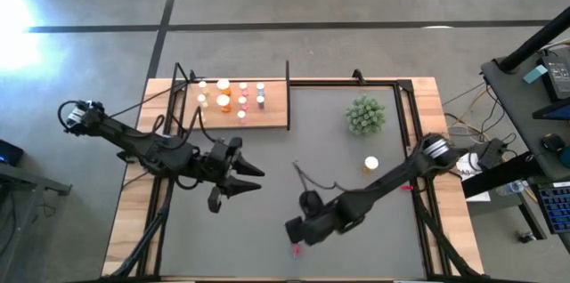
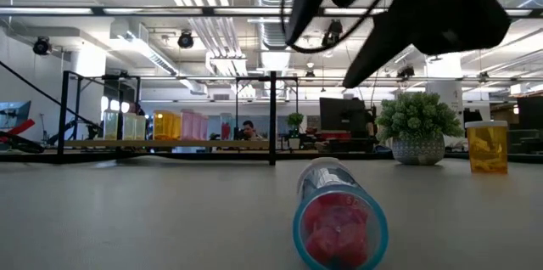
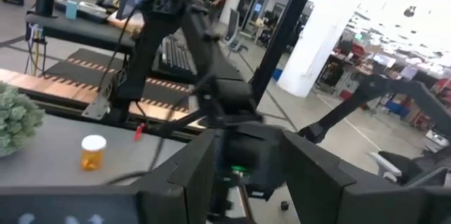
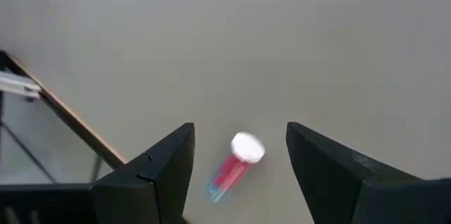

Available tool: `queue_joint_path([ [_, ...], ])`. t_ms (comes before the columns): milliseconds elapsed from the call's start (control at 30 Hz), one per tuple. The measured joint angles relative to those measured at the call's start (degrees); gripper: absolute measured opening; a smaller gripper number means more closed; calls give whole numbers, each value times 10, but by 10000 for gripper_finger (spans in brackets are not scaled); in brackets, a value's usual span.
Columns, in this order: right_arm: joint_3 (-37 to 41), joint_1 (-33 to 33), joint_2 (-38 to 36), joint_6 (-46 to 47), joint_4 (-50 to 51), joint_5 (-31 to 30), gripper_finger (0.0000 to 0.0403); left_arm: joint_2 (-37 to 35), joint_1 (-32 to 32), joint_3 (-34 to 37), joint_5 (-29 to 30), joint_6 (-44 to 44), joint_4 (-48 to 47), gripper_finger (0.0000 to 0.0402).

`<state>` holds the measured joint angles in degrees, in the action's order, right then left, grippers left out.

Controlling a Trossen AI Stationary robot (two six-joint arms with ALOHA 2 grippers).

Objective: Pick and place medicine bottles onto shelf by color
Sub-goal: Put the blue pill bottle on the shelf aligned with the other blue bottles

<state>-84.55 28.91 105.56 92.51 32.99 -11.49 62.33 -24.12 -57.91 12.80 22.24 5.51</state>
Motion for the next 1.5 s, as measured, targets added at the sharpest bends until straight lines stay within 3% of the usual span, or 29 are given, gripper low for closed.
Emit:
queue_joint_path([
  [267,-172,8,112,75,217,64,215,-3,-1,3,-5,1,-45,142],
  [600,-294,9,208,98,225,86,215,-3,0,3,-8,19,-87,142],
  [800,-312,12,240,134,240,91,215,-5,0,3,-18,29,-96,142],
  [1500,-288,40,240,193,237,106,188,-6,0,3,-21,29,-111,142],
])
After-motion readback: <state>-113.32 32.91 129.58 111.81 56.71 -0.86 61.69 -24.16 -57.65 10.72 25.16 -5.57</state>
